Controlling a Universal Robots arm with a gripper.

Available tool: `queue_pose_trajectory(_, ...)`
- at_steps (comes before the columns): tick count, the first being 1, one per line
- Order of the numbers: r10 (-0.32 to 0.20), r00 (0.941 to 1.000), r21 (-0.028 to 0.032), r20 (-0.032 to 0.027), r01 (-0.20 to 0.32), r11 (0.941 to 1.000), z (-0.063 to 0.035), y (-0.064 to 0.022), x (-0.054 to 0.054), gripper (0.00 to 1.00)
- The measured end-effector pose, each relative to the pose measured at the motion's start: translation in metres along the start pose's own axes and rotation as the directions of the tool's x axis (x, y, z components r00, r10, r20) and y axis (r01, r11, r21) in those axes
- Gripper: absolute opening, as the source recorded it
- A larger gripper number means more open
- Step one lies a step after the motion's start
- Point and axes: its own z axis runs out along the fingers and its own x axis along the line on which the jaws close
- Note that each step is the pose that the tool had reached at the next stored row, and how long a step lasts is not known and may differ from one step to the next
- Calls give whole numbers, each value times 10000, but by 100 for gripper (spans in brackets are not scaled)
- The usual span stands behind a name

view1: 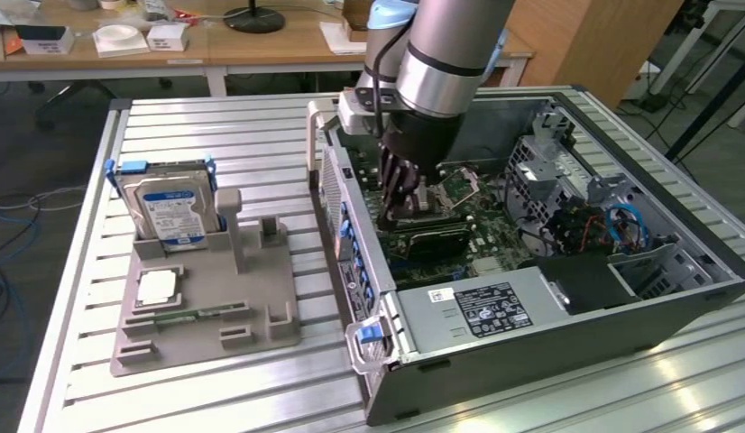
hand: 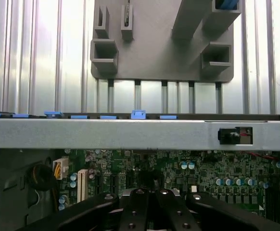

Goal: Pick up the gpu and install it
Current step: 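Press down on the gpu until it lock into place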

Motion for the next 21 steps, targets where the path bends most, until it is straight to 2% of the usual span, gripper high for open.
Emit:
queue_pose_trajectory(6, 0, 10000, -1, -1, 0, 10000, -24, 51, 1, 11)
queue_pose_trajectory(12, -2, 10000, 0, 0, 2, 10000, -66, 67, 3, 11)
queue_pose_trajectory(21, 1, 10000, 0, 0, -1, 10000, -69, 74, 2, 11)
